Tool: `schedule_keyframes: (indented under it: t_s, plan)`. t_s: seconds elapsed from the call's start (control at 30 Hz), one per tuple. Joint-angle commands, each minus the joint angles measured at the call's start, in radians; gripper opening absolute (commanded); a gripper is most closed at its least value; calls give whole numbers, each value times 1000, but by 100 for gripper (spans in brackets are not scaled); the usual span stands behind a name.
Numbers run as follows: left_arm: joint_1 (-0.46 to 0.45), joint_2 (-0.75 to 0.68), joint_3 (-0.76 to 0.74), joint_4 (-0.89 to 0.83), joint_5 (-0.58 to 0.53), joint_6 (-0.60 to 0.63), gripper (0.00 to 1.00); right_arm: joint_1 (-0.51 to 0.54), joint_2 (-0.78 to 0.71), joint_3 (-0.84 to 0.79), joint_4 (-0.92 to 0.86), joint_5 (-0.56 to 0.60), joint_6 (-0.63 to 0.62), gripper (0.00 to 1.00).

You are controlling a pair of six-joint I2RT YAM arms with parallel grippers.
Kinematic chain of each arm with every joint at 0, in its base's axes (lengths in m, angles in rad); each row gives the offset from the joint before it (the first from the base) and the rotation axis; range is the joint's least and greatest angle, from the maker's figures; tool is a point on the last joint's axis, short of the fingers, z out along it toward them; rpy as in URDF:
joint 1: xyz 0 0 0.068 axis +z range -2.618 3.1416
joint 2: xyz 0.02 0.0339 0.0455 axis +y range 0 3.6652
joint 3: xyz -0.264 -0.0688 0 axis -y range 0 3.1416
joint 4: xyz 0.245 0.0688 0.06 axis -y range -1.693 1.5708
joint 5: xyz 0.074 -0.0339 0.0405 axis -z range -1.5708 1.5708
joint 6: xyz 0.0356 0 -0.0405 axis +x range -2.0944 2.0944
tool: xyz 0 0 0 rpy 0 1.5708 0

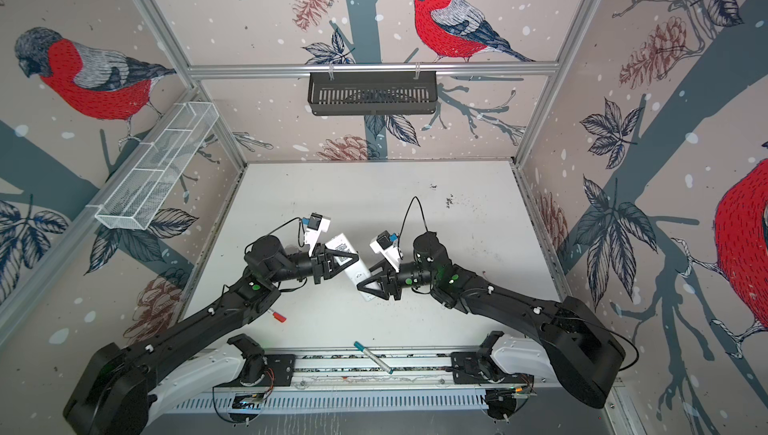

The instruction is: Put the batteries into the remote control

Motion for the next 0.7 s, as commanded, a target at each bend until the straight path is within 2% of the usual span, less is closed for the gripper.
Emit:
schedule_keyframes:
  t_s: [0.0, 0.1, 0.2, 0.47, 0.5, 0.57, 0.63, 0.67]
  plan:
    - [-23, -21, 0, 145, 95, -34, 0, -14, 22, 8, 16, 14, 21, 43]
    - [-26, -26, -2, 150, 93, -33, 0, -19, 36, 8, 61, -60, 45, 36]
    - [-27, -26, 0, 153, 93, -33, 0, -21, 61, 10, 81, -84, 61, 32]
    - [-26, -18, 11, 102, 68, -1, 0, -50, 45, 20, 31, -39, 59, 24]
    - [-27, -20, 15, 86, 59, 9, 3, -52, 45, 24, 18, -27, 55, 24]
    - [-27, -23, 24, 54, 40, 25, 21, -56, 45, 30, -10, -7, 45, 23]
    - [-26, -25, 30, 35, 21, 36, 52, -60, 16, 36, -43, 21, 32, 22]
    - [-25, -27, 31, 23, 7, 42, 63, -62, 11, 37, -58, 37, 26, 22]
